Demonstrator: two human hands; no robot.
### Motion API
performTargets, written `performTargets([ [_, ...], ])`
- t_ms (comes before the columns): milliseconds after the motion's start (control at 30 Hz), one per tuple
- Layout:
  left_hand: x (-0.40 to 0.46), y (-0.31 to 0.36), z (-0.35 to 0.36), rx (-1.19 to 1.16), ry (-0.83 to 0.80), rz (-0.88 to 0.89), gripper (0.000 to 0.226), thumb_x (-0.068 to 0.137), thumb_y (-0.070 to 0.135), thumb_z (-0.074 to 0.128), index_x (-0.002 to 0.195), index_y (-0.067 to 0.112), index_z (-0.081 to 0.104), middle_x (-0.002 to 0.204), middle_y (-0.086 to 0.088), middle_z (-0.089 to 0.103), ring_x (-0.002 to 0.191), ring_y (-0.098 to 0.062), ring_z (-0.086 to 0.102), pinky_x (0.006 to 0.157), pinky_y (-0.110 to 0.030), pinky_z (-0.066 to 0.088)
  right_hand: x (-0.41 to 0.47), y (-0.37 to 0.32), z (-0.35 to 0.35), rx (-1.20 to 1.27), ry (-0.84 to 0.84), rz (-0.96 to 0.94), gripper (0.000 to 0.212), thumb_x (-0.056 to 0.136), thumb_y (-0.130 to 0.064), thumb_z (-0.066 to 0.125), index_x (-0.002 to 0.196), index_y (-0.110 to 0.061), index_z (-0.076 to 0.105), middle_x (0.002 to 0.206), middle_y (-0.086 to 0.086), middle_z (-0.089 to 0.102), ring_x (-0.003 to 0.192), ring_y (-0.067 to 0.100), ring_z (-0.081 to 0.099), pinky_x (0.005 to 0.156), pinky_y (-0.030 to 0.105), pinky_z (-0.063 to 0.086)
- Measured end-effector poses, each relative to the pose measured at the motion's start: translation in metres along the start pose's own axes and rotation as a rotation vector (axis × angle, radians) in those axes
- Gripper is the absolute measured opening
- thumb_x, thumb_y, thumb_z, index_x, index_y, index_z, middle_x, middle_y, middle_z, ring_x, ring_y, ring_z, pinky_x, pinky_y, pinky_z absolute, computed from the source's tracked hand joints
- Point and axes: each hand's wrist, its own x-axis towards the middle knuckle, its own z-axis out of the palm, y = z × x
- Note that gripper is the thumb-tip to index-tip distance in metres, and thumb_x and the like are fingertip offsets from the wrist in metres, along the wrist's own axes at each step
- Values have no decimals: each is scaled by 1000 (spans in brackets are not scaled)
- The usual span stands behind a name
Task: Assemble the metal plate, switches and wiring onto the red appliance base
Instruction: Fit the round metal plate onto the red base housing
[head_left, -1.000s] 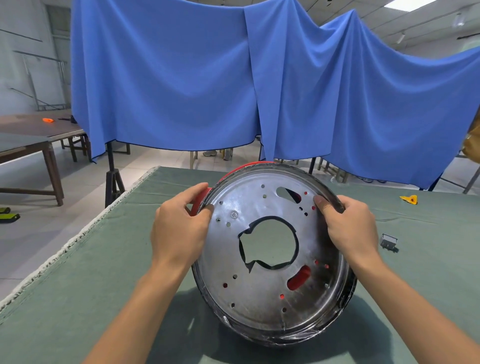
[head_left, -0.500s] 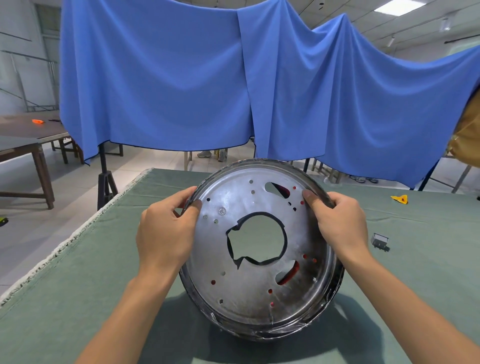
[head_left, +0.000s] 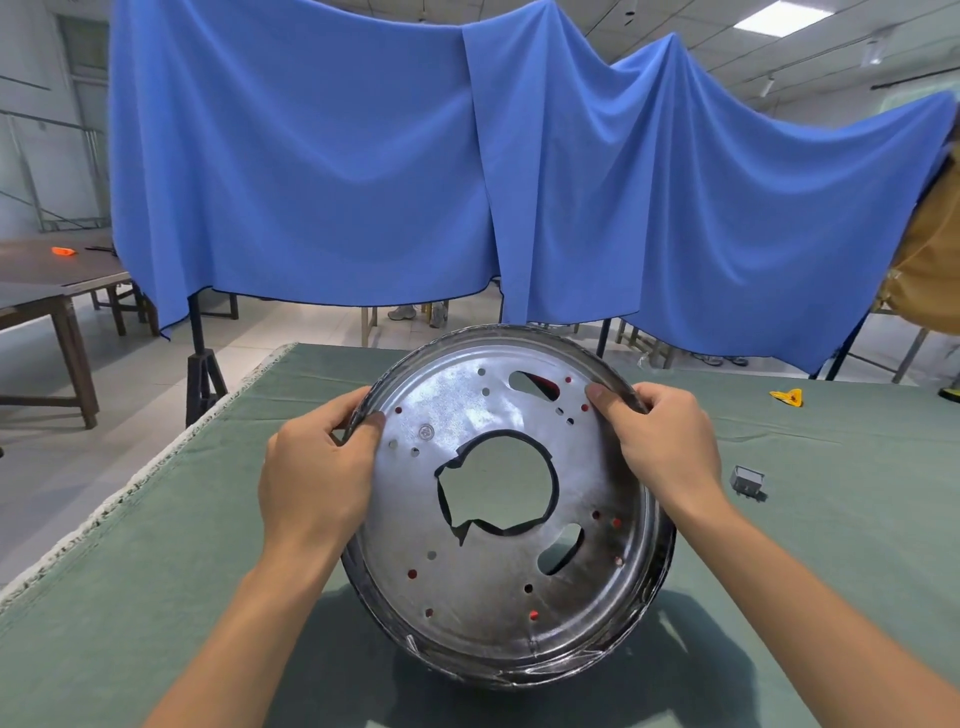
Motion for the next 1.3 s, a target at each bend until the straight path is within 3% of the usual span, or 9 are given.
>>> performTargets([
  [167,-5,9,-1,-10,0,4,35,79,35,57,109,26,72,90,11,73,88,-19,67,77,-44,55,3,-1,-4,-61,11,9,58,84,-62,57,56,-13,45,45,-5,43,48,18,42,47,27,26],
  [400,-7,13,-1,-34,15,-14,38,74,35,55,106,24,73,87,10,72,85,-18,66,78,-43,54,6,-3,-7,-140,-22,43,61,83,-69,51,72,-10,62,55,-3,55,57,19,52,50,27,31],
  [667,-4,5,2,-44,43,-45,24,83,15,68,104,23,74,87,10,72,87,-19,66,81,-43,53,4,-1,-6,-86,-34,52,56,84,-62,57,69,-7,56,55,-1,52,60,24,50,53,31,32],
  [933,-3,3,3,-51,45,-58,27,79,22,70,106,25,73,87,11,71,89,-19,67,83,-43,53,4,0,-5,-72,-53,31,49,87,-56,57,79,-8,66,61,1,56,66,26,53,55,32,34],
  [1300,-4,5,2,-59,49,-42,23,83,18,69,105,21,73,86,6,73,84,-22,66,79,-45,54,5,1,-5,-57,-30,57,56,84,-61,58,67,-8,57,53,-2,51,57,21,48,50,30,30],
])
